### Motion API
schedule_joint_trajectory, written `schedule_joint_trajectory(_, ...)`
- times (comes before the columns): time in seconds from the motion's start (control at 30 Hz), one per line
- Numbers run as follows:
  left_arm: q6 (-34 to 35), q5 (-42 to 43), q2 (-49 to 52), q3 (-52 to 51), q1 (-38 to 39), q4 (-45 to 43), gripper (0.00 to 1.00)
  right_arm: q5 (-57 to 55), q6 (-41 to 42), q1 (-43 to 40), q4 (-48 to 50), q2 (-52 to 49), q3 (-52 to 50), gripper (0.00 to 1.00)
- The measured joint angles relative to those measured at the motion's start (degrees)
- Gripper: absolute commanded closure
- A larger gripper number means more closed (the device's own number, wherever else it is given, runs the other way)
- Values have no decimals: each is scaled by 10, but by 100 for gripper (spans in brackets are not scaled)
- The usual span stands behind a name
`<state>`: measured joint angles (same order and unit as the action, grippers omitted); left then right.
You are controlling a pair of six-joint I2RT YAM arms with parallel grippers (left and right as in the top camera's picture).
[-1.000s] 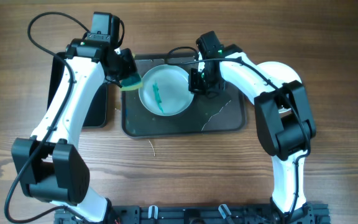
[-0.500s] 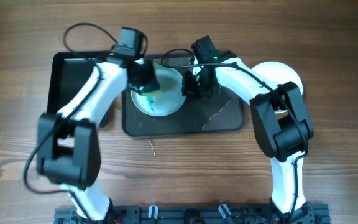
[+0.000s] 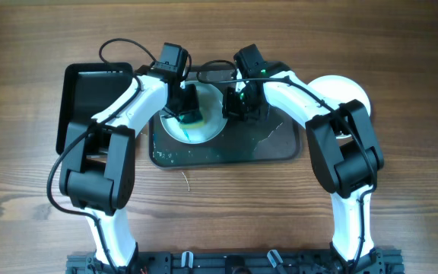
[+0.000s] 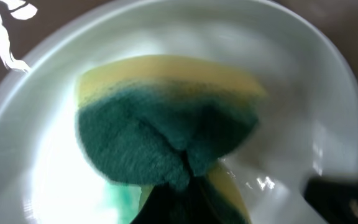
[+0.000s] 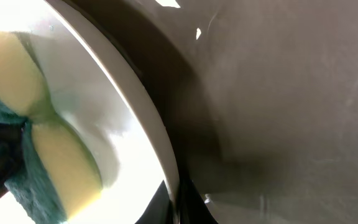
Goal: Clean dirty plates on tray and stack at the side
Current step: 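Scrub the green streak on the plate with the sponge in the left gripper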
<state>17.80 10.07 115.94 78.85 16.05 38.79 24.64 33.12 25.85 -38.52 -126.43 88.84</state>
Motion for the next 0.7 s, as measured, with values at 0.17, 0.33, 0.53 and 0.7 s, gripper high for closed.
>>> schedule_joint_trajectory(0.17,-96,133,9,0,-3,3,96,0,0,0,0,0,-1,96)
schedule_joint_trajectory(0.33,-91,131,13,0,2,-2,96,2,0,0,1,0,-1,96)
schedule_joint_trajectory(0.53,31,-38,10,16,18,39,96,9,0,6,8,0,-2,96)
schedule_joint_trajectory(0.7,82,-194,8,19,21,56,96,9,0,10,8,0,-3,96)
